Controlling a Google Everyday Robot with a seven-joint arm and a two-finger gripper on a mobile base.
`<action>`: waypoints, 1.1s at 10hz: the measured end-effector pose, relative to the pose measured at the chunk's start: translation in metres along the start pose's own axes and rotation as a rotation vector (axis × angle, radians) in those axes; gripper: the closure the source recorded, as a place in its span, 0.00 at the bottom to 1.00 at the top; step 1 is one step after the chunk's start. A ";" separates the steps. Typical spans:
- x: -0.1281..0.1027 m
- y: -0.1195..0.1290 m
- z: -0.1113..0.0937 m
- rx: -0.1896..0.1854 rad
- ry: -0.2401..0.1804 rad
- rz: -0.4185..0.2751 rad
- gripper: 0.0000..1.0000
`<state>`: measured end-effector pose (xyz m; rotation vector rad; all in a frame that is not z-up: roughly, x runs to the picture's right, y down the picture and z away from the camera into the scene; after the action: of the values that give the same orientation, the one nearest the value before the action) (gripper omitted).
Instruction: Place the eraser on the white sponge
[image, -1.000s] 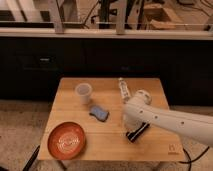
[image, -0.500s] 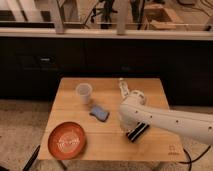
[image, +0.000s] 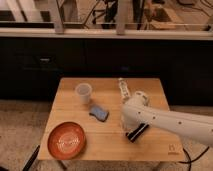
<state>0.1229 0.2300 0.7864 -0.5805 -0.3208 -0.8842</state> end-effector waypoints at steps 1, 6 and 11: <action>0.007 0.000 -0.002 -0.004 0.004 0.017 0.72; 0.063 -0.002 -0.015 -0.044 0.039 0.103 0.22; 0.093 0.024 -0.023 -0.034 -0.009 0.173 0.20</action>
<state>0.1983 0.1690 0.8052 -0.6341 -0.2596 -0.7222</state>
